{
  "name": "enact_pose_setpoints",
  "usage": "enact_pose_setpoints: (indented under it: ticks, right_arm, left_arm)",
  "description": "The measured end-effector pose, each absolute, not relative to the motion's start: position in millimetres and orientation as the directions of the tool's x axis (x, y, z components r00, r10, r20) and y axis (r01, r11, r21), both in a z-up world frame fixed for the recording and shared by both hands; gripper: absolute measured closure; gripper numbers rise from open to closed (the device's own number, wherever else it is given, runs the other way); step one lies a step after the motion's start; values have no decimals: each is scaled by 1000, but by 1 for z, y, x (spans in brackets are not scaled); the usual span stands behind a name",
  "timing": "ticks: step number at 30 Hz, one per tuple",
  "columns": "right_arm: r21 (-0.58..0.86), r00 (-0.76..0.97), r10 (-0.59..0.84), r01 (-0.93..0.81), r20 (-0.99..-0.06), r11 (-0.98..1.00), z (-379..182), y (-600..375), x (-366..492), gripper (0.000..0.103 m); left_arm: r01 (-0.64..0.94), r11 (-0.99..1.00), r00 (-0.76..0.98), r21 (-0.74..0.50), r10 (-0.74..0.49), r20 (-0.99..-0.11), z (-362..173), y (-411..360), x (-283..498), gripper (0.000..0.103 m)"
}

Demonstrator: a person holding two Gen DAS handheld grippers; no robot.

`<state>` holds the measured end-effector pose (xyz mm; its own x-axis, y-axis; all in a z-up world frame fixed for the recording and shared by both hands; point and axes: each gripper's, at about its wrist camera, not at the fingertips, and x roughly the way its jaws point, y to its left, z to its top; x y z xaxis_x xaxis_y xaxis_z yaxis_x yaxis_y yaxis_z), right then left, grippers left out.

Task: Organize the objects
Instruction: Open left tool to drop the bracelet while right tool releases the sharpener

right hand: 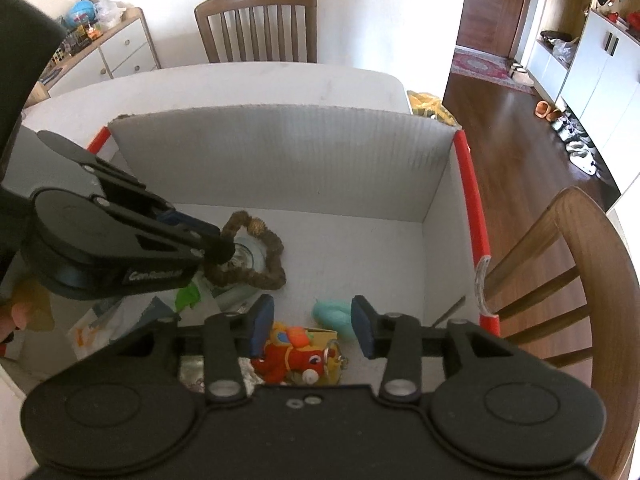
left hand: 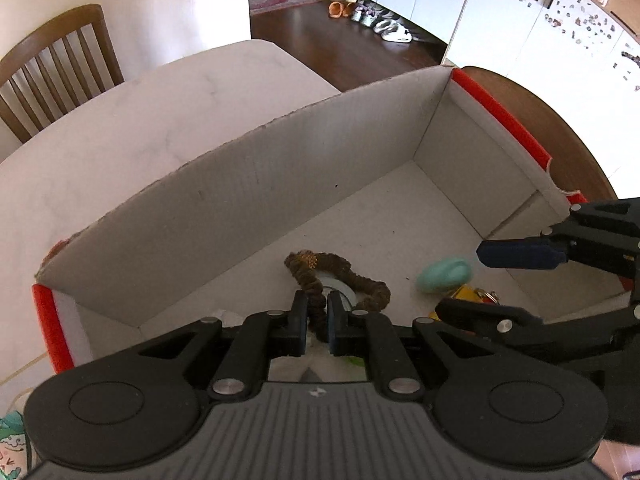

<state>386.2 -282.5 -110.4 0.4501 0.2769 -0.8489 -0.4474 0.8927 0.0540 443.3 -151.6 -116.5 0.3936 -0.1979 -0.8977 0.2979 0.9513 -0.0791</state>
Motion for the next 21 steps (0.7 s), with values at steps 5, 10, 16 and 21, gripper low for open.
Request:
enact_pose_setpoints:
  ticks: [5, 10, 16, 21]
  right_arm:
    - [60, 469, 293, -450, -833, 891, -97, -285, 380, 59]
    - [36, 511, 301, -465, -805, 885, -81, -285, 370, 57]
    - [44, 533, 322, -469, -782, 882, -66, -287, 355, 55]
    - [54, 550, 336, -465, -764, 884, -55, -287, 344, 54]
  left_arm:
    - [290, 953, 418, -89, -210, -884, -104, -145, 435, 94]
    - [287, 953, 463, -98, -228, -857, -87, -140, 422, 94]
    - [267, 957, 507, -113, -240, -828, -71, -130, 407, 94]
    - [260, 959, 553, -109, -241, -798, -54, -128, 391, 94]
